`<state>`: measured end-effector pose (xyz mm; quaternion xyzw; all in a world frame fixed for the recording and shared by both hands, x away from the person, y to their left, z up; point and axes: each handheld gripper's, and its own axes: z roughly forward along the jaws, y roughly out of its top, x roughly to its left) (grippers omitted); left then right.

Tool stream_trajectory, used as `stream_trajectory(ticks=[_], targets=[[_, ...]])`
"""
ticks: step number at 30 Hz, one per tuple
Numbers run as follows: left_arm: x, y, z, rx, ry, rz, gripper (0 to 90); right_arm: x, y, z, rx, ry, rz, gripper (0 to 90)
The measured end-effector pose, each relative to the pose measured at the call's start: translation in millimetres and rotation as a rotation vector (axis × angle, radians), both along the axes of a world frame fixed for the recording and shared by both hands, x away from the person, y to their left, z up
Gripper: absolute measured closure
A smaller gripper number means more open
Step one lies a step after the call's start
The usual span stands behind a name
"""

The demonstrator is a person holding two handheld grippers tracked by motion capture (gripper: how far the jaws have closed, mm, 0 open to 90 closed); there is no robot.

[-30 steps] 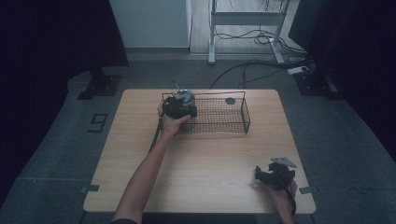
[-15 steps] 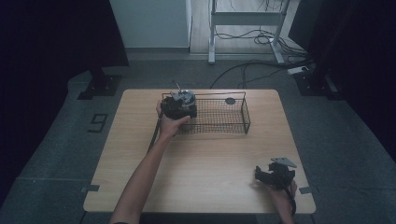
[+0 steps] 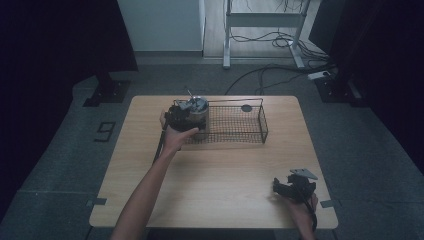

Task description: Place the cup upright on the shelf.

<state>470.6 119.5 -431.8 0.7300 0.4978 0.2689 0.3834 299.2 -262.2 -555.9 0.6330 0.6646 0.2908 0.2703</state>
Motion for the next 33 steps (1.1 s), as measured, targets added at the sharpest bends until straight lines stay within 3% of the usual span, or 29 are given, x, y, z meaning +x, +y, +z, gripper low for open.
stream_trajectory(ticks=[2,8,9,18,19,21,22,28,33], targets=[[-8.1,3.5,2.1,0.001,-0.017,0.01,0.0,0.0,0.0,0.0,0.0,0.0,0.0,6.5],[-33.8,15.3,-2.1,-0.031,-0.012,-0.018,0.0,-0.2,0.0,0.0,0.0,-0.001,0.001,6.8],[-43.5,18.6,-5.4,-0.033,-0.012,-0.033,0.1,-0.2,0.0,0.0,0.0,-0.001,0.001,6.8],[-84.6,33.9,-11.1,-0.062,-0.01,-0.09,1.7,-0.2,0.2,0.2,0.002,0.001,-0.001,6.8],[-95.5,36.4,-12.5,-0.064,-0.015,-0.109,1.8,-0.2,0.2,0.2,0.001,0.001,0.0,6.8],[-100.5,37.3,-13.7,-0.064,-0.019,-0.118,1.8,-0.2,0.2,0.2,0.001,0.001,-0.001,6.8],[-108.9,38.7,-17.1,-0.061,-0.013,-0.136,1.7,-0.2,0.2,0.2,0.001,0.001,0.0,6.8],[-125.4,41.5,-28.3,-0.042,0.003,-0.16,1.8,-0.2,0.1,0.2,0.001,0.001,0.0,6.8],[-146.7,49.4,-40.7,-0.066,0.023,-0.169,2.1,-0.2,0.1,0.2,0.001,0.001,-0.001,6.8]])
